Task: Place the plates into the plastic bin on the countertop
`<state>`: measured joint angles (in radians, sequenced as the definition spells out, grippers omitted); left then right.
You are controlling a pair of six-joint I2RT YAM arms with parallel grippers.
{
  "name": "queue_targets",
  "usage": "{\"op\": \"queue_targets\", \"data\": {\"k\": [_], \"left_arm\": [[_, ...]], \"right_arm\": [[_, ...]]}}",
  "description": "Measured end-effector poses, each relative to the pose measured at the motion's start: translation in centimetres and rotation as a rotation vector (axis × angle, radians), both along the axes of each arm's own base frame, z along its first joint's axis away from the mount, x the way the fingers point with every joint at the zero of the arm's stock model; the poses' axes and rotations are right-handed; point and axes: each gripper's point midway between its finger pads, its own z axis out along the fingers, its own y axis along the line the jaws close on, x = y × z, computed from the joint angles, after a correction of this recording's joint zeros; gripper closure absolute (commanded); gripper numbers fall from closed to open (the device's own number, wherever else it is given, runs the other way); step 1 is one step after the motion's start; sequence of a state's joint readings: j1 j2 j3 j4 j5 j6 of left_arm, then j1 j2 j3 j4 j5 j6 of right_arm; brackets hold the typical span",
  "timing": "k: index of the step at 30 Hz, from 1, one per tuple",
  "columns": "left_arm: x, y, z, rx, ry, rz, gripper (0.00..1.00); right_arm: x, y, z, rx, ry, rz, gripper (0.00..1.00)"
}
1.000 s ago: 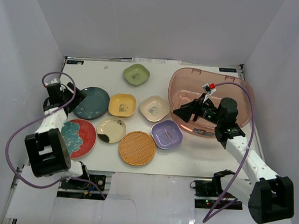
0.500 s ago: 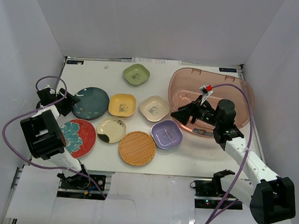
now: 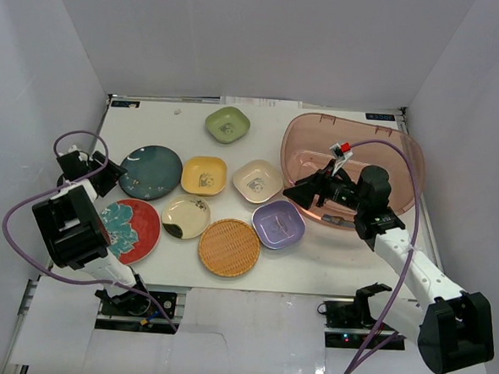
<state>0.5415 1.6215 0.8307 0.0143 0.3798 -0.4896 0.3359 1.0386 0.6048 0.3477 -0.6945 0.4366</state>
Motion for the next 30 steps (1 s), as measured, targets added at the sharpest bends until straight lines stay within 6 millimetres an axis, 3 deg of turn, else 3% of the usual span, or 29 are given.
{"op": "queue_targets", "data": {"k": [4, 9, 15, 16, 21, 23, 24, 30], "left_arm": [[-0.2, 0.4, -0.3, 0.022, 0.011, 0.012, 0.3], [-0.1, -0.5, -1.1, -0.017, 0.008, -0.029, 0.3], [0.2, -1.5, -2.7, -0.084, 0.006, -0.061, 0.39], [0.3, -1.6, -2.7, -0.092, -0.001, -0.064, 0.42], [0.8, -1.8, -3.6, -0.145, -0.024, -0.057, 0.78], [0.9, -2.0, -3.5, -0.177, -0.044, -0.057, 0.87], [1.1, -2.3, -3.2, -0.197, -0.062, -0.064, 0.98], [1.4, -2.6, -2.1, -0.222, -0.109, -0.043, 1.0]], "right_arm": [[0.0, 0.1, -0.1, -0.001, 0.001, 0.002, 0.2], [0.0, 0.1, -0.1, -0.003, -0.001, 0.001, 0.2], [0.1, 0.2, -0.1, -0.008, -0.007, -0.003, 0.2], [0.0, 0.2, -0.1, -0.009, -0.008, -0.003, 0.2], [0.1, 0.5, -0.8, -0.021, 0.004, 0.007, 0.2], [0.1, 0.7, -1.2, -0.027, 0.017, 0.01, 0.21], [0.1, 0.8, -1.4, -0.03, 0.022, 0.01, 0.2], [-0.9, 2.8, -2.7, -0.053, 0.056, 0.059, 0.2]]}}
